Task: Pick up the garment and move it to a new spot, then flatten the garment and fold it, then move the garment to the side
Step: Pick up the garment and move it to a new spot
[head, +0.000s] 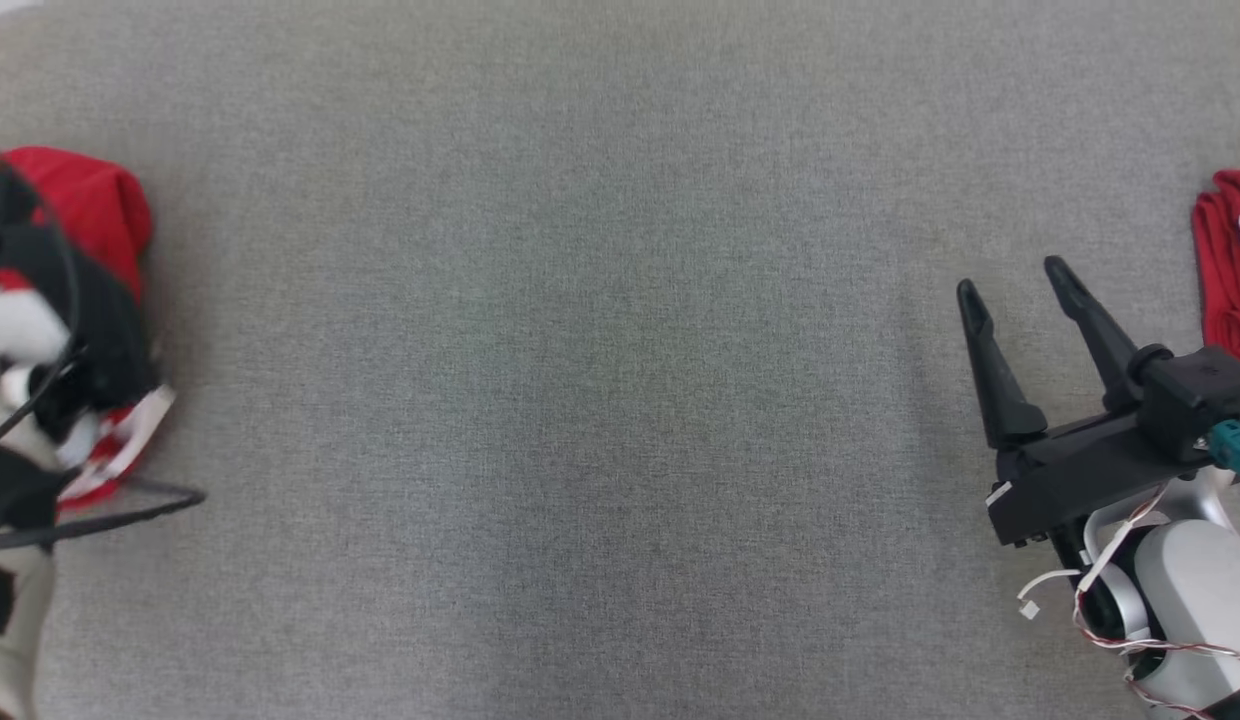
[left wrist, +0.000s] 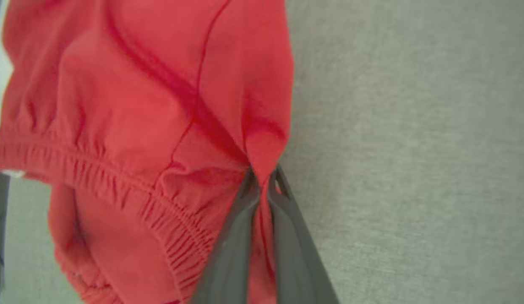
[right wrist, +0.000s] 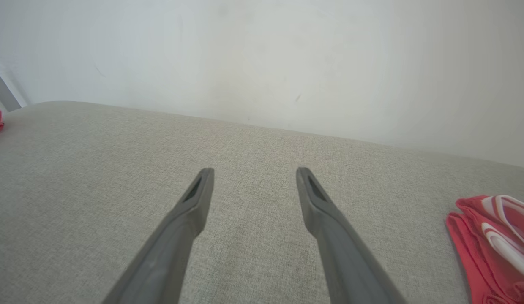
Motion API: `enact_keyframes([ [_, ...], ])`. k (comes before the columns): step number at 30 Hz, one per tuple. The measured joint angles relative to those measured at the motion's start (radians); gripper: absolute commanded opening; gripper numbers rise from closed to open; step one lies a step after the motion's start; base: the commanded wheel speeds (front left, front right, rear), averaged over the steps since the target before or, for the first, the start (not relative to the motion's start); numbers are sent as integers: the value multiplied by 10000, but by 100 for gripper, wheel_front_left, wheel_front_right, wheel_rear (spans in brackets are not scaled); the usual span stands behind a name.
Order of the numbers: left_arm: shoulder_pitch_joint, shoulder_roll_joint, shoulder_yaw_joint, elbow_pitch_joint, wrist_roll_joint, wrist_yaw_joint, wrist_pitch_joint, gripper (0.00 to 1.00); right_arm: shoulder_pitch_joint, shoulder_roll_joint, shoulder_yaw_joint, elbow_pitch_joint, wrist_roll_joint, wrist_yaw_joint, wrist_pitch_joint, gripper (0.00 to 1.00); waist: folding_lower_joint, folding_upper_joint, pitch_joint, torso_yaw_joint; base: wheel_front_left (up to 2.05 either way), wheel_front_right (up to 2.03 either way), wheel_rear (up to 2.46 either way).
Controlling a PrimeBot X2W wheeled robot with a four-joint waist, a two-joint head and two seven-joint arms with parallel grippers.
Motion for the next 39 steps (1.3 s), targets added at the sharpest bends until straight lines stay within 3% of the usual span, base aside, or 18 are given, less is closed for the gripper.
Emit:
enact_keyframes([
  [9, -410, -846, -965, -1586, -1331, 0, -1254, 0, -111, 453, 153, 639, 128, 61, -171, 100, 0, 0, -567, -24, 0, 0, 0],
  [15, 101, -1415, -2303, -2947, -2362, 0, -1639, 0, -47, 650, 130, 1091, 330, 86, -376, 100, 0, 0, -1086, -212, 0, 0, 0],
  [29, 1848, -1597, -5367, -6096, -5139, 0, -1941, 0, 743, 924, 48, 1883, 704, 192, -888, 100, -1, 0, -2217, -1105, 0, 0, 0],
  [34, 2761, -1994, -6439, -6920, -5549, 0, -2054, 0, 1171, 846, -182, 2011, 855, 221, -989, 100, -1, -1, -2613, -1299, 0, 0, 0],
  [39, 3699, -2036, -7242, -7271, -5743, 0, -2209, 0, 1536, 821, -253, 2153, 872, 221, -1068, 100, -1, -1, -2992, -1361, 0, 0, 0],
])
